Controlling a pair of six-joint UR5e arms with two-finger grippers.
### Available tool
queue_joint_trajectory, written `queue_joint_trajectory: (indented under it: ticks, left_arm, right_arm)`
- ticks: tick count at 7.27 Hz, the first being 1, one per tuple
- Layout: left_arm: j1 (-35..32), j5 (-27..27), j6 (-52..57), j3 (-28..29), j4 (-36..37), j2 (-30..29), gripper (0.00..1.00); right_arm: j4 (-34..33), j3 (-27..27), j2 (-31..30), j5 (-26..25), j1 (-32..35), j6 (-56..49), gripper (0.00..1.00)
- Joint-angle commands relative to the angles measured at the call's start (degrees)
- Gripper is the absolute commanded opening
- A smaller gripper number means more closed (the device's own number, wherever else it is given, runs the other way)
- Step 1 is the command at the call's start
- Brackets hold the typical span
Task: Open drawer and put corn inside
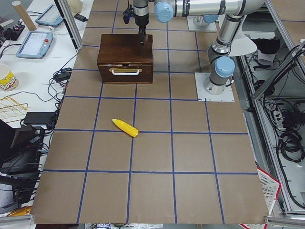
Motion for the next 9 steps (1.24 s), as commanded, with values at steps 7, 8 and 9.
queue_joint_trajectory:
  ticks: [7, 8, 9]
  left_arm:
    - [0.0, 0.28, 0.33, 0.04, 0.17, -1.07, 1.0]
    - [0.0, 0.2, -0.2, 0.13, 0.26, -1.33, 1.0]
    - [0.08, 0.19, -0.38, 0.13, 0.18, -0.55, 1.0]
  right_arm:
    - [-0.05, 0.0, 0.0, 0.0, 0.0, 0.0, 1.0]
    - [-0.05, 0.0, 0.0, 0.0, 0.0, 0.0, 1.0]
    - [-0.05, 0.0, 0.0, 0.0, 0.0, 0.0, 1.0]
